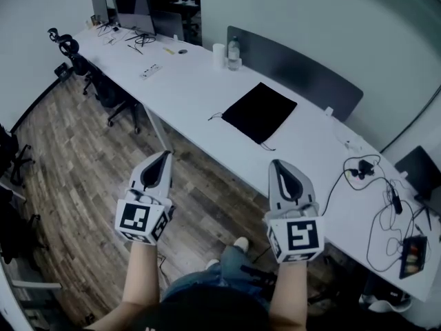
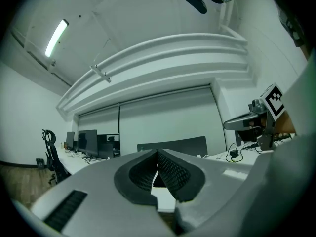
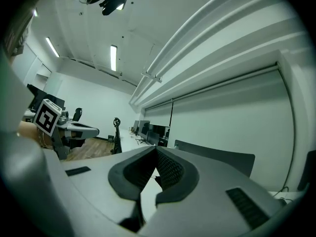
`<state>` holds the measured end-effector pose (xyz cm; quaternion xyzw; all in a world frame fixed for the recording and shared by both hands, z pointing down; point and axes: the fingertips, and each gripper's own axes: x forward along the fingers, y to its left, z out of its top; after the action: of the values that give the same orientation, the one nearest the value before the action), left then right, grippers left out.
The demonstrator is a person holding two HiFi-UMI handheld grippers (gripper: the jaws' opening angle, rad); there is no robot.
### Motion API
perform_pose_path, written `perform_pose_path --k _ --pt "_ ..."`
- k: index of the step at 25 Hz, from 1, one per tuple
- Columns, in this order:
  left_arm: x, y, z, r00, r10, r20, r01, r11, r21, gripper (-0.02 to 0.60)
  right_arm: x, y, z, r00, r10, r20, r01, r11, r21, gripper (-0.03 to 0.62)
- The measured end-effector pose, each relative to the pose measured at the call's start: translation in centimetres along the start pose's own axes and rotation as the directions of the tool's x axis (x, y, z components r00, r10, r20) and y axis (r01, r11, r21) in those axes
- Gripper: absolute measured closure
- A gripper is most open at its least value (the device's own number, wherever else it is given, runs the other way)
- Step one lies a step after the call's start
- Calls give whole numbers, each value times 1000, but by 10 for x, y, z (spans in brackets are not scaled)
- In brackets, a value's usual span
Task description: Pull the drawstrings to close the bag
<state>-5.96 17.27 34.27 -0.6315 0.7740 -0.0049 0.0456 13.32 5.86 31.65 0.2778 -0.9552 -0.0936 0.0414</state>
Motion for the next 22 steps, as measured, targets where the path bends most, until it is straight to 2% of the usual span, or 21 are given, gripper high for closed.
perform_pose_path --k 7,11,22 --pt "32 15 -14 999 -16 -31 16 1000 7 583 30 -31 -19 998 -59 -14 60 997 40 600" --pt "62 25 -24 998 -35 -43 36 999 15 583 58 -42 -29 998 -62 -12 62 997 47 600" --pt "195 51 -49 985 -139 -100 141 990 12 583 152 -104 -60 988 -138 -67 144 986 88 600"
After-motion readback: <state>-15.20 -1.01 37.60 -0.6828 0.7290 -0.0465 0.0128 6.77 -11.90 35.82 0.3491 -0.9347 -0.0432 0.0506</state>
